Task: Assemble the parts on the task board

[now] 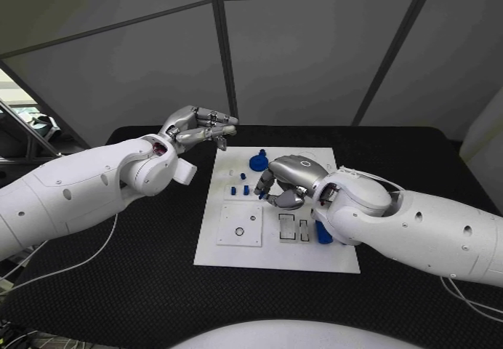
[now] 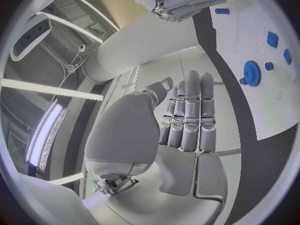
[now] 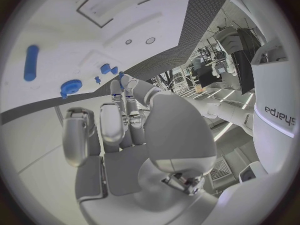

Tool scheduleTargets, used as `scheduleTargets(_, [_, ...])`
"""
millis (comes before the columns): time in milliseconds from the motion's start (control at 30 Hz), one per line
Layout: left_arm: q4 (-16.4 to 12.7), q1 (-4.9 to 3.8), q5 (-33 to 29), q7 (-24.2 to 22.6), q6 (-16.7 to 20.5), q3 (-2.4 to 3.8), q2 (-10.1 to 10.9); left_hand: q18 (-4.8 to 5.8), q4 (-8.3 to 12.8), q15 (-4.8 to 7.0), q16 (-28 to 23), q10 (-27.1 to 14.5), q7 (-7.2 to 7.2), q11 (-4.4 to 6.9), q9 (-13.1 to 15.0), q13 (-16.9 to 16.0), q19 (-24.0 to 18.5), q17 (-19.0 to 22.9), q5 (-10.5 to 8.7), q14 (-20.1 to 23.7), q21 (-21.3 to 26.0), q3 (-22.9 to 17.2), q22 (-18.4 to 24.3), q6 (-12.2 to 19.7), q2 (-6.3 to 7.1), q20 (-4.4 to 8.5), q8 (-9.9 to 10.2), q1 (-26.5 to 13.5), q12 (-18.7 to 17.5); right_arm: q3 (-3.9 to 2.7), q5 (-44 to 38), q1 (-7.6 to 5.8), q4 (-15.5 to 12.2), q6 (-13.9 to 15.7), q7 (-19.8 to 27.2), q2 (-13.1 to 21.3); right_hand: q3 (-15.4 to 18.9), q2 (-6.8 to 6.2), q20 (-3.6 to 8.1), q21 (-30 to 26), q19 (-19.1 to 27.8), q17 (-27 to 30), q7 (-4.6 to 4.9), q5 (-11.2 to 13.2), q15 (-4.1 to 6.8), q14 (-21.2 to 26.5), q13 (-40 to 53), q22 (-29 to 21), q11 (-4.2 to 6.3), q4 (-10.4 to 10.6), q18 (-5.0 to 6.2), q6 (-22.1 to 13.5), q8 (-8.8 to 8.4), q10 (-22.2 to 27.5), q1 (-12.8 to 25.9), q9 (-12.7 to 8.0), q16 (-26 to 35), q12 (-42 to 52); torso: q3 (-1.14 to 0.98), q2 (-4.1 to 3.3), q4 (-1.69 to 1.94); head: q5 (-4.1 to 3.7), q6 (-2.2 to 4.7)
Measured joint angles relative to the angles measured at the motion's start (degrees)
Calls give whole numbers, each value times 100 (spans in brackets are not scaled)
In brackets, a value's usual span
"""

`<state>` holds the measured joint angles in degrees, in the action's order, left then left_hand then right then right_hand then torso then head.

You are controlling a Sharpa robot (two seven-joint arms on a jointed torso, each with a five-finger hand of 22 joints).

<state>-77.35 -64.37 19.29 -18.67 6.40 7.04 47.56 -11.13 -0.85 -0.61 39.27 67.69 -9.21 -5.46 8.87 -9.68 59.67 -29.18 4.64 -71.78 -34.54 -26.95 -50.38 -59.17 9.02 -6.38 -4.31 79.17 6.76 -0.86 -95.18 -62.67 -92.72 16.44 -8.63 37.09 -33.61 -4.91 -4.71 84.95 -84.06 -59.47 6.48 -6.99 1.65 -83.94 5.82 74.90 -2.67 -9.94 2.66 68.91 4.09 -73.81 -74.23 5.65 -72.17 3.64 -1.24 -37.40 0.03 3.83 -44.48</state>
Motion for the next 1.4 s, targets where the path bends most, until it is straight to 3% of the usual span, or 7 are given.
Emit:
scheduleTargets(300, [3, -1, -4, 9, -8, -1, -42, 0, 0, 0, -27, 0, 0, 0, -1, -7, 0, 0, 0, 0, 0, 0, 5, 0, 0, 0, 0, 0, 0, 45, -5, 212, 200, -130, 56, -265, -16, 20, 0, 0, 0, 9, -1, 1, 0, 0, -4, 0, 0, 16, 0, -2, -16, 0, 32, -6, 0, 0, -5, -6, 0, 127, -52])
scheduleTargets(567, [8, -2, -7, 19, -15, -2, -68, 0, -2, 0, -27, 0, 0, 0, 0, -6, 2, -1, 0, 0, 2, 2, 5, 0, 0, -2, 0, 0, 0, 55, -63, 266, 364, -214, 65, -416, -16, 20, 0, 24, 0, 9, -6, 2, 0, 0, -4, 4, -1, 16, 0, -8, -17, 1, 32, -4, 0, 0, -5, -6, -3, 203, -92])
scheduleTargets(1400, [9, -2, -10, 51, -53, -3, -58, -1, -16, 0, -27, 0, 0, 0, 4, -4, 20, -1, 0, 0, 23, 16, 10, 0, 1, -20, 0, 0, 0, 70, -300, 310, 521, -482, -32, -520, -15, 11, 0, 24, 0, 8, -17, 3, 0, 0, -7, 3, -1, 15, 0, -20, -43, 1, 83, -6, 0, 0, -1, 3, -10, 268, -185])
